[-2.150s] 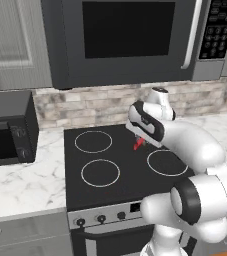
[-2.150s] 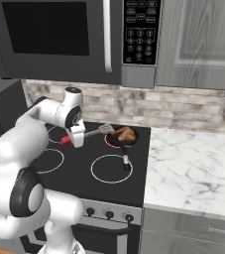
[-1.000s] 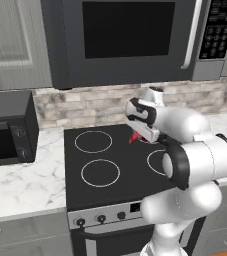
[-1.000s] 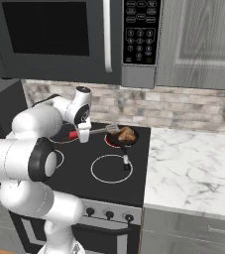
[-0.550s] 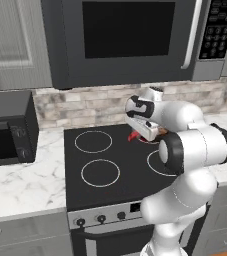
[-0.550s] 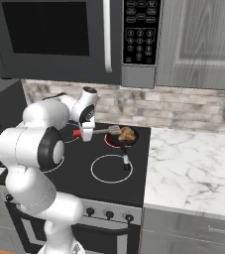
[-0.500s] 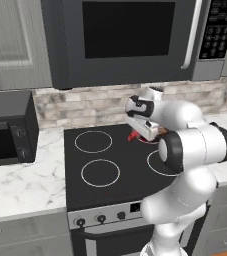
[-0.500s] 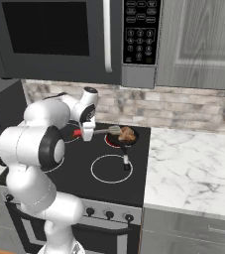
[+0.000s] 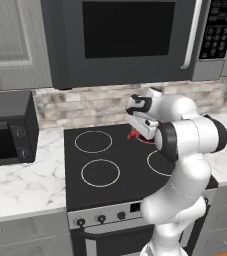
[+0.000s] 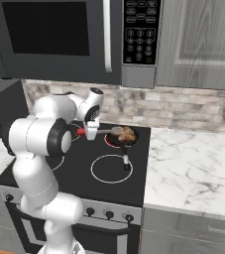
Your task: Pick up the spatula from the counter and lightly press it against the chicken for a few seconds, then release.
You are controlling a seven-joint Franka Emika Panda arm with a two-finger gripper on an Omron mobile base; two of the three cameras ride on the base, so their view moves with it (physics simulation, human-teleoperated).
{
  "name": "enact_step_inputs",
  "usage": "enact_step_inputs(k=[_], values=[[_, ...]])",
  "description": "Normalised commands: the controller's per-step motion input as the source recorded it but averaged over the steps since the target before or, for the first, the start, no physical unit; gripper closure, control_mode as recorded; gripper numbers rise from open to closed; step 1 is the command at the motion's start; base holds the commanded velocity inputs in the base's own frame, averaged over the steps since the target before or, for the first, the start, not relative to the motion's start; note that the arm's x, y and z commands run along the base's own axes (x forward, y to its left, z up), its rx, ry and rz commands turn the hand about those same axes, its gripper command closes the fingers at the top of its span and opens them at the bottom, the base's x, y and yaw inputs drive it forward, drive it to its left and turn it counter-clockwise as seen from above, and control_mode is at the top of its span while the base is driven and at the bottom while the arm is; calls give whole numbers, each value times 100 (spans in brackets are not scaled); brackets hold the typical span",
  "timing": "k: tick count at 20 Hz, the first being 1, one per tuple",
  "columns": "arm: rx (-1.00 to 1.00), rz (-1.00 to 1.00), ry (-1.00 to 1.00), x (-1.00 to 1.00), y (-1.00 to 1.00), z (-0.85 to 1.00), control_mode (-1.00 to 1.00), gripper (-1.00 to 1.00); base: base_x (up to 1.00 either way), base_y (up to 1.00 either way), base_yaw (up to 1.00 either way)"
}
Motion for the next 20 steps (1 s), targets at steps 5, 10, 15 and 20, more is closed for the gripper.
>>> enact_step_inputs(k=[5, 10, 15, 20], values=[[2, 0, 0, 15, -2, -25, -100, 100, 0, 0, 0], [1, 0, 0, 17, -3, -15, -100, 100, 0, 0, 0], [0, 0, 0, 22, -2, -11, -100, 100, 0, 0, 0], [0, 0, 0, 22, -3, -11, -100, 100, 0, 0, 0]])
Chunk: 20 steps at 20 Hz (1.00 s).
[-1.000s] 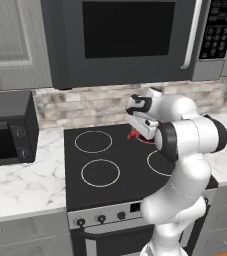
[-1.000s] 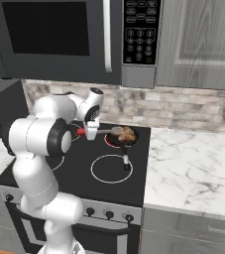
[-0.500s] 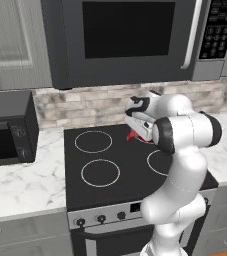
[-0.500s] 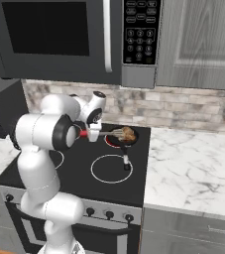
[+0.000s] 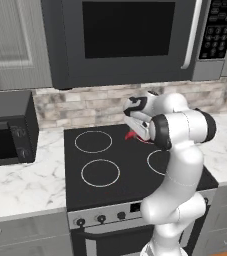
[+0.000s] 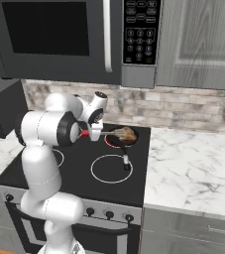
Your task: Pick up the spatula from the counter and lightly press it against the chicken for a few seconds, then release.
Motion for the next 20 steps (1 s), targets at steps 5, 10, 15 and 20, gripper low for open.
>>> enact_step_inputs(k=[5, 10, 15, 20], values=[[0, 0, 0, 18, -7, -9, -100, 100, 0, 0, 0], [0, 0, 0, 22, -11, -12, -100, 100, 0, 0, 0], [0, 0, 0, 22, -15, -19, -100, 100, 0, 0, 0], [1, 0, 0, 8, -13, -19, -100, 100, 0, 0, 0]])
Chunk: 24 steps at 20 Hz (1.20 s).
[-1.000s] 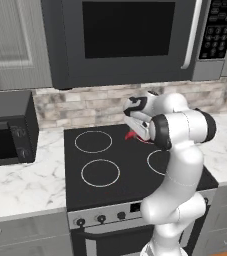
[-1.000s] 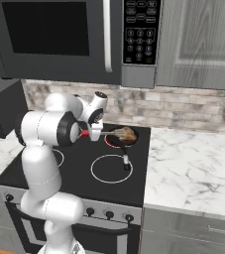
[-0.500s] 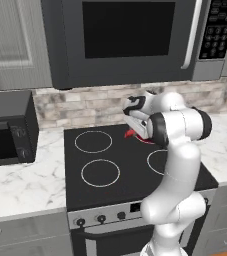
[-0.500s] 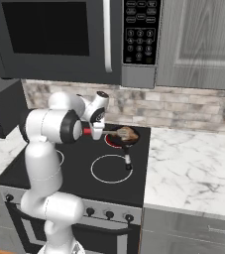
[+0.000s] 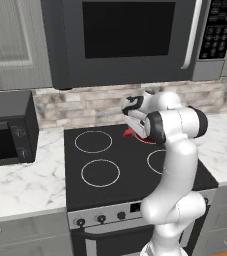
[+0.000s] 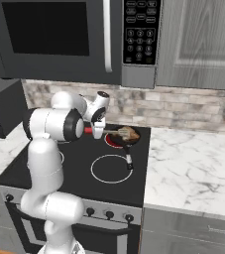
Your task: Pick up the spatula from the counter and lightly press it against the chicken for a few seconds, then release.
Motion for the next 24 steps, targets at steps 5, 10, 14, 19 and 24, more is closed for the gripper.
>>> enact_step_inputs(k=[5, 10, 14, 19, 24], values=[[4, 0, 0, 0, -9, -26, -100, 100, 0, 0, 0], [3, 0, 1, 0, -9, -28, -100, 100, 0, 0, 0], [3, 0, 3, 7, -8, -28, -100, 100, 0, 0, 0], [3, 0, 2, 5, -11, -23, -100, 100, 0, 0, 0], [3, 0, 2, 6, -10, -20, -100, 100, 0, 0, 0]])
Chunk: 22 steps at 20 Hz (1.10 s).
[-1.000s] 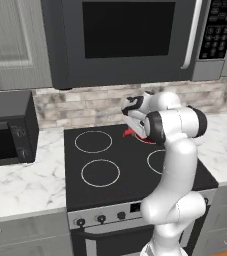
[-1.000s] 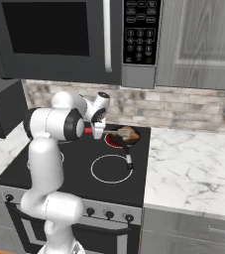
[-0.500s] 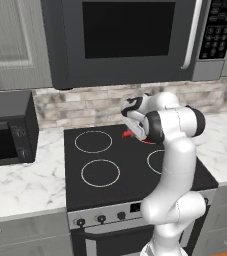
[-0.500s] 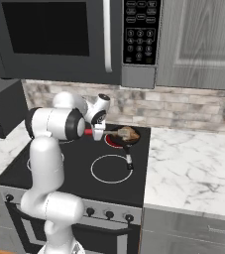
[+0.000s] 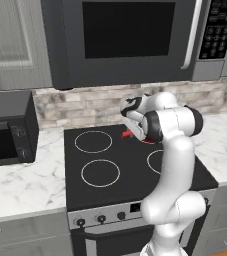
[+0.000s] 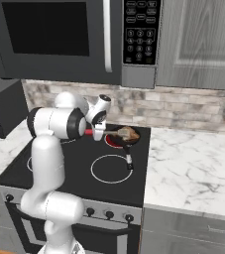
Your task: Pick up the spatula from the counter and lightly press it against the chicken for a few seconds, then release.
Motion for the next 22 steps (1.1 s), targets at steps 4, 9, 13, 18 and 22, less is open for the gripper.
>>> enact_step_inputs(k=[4, 9, 13, 18, 22], values=[[3, 0, 1, 6, -10, -18, -100, 100, 0, 0, 0], [3, 0, 1, 6, -8, -19, -100, 100, 0, 0, 0], [3, 0, 1, 6, -8, -18, -100, 100, 0, 0, 0], [5, 0, 1, 0, -4, -5, -100, 100, 0, 0, 0], [7, 0, 0, -14, 0, 3, -100, 100, 0, 0, 0]])
